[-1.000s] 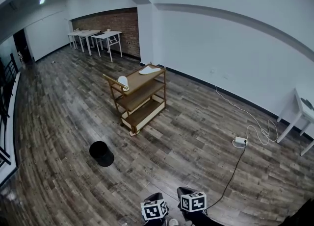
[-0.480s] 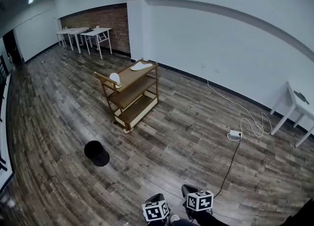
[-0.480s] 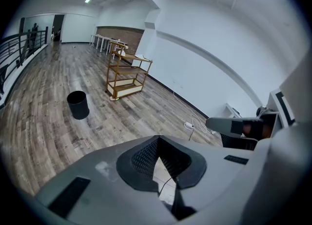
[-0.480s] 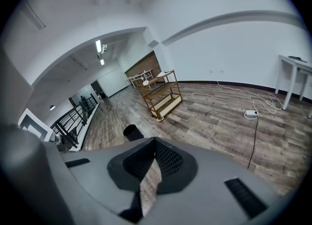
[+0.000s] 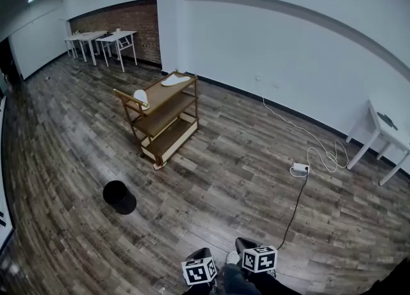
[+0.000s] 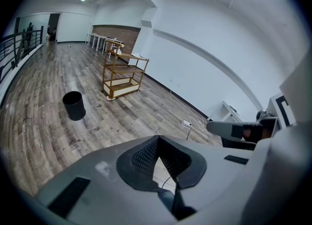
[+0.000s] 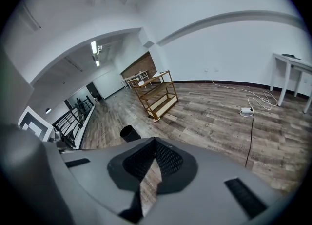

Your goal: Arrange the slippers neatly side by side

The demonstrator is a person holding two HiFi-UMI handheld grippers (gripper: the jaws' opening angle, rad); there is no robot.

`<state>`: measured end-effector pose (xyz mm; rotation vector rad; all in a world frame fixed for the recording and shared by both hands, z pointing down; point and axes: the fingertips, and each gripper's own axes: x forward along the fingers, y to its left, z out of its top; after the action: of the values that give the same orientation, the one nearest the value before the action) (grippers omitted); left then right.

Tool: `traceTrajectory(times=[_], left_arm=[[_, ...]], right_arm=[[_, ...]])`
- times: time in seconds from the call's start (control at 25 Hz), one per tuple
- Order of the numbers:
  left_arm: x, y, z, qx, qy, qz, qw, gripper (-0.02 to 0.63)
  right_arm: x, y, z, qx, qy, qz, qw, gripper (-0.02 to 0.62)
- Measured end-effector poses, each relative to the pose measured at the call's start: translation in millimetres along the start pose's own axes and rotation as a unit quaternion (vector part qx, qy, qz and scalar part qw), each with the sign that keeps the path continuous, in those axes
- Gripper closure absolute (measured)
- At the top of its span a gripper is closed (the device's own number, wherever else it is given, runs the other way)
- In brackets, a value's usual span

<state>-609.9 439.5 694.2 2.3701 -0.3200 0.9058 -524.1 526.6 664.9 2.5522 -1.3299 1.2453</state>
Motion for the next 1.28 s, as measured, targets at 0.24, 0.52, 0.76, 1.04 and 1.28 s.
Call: traceTrajectory(times=[0.24, 0.52, 0.76, 1.04, 1.28], left_arm=[[20, -4, 19, 0.008, 0.002, 0.002, 1.0, 0.606], [55, -23, 50, 0.013, 0.007, 0.004, 0.9999, 0.606], [90, -44, 69, 0.019, 0.016, 0.004, 0.9997, 0.606], [131, -83, 98, 0.035, 0.022, -0.005, 0.9991, 0.606], [160, -112, 104, 0.048, 0.032, -0.011, 0.9983, 0.606]], right_arm=[[15, -13, 21, 0.004, -0.007, 0.002, 1.0, 0.597], [32, -42, 54, 0.009, -0.007, 0.006, 1.0, 0.597], [46, -74, 81, 0.017, -0.009, 0.01, 1.0, 0.597], [53, -115, 114, 0.023, -0.011, 0.009, 1.0, 0.597], [53, -150, 126, 0.032, -0.011, 0.008, 0.999, 0.597]])
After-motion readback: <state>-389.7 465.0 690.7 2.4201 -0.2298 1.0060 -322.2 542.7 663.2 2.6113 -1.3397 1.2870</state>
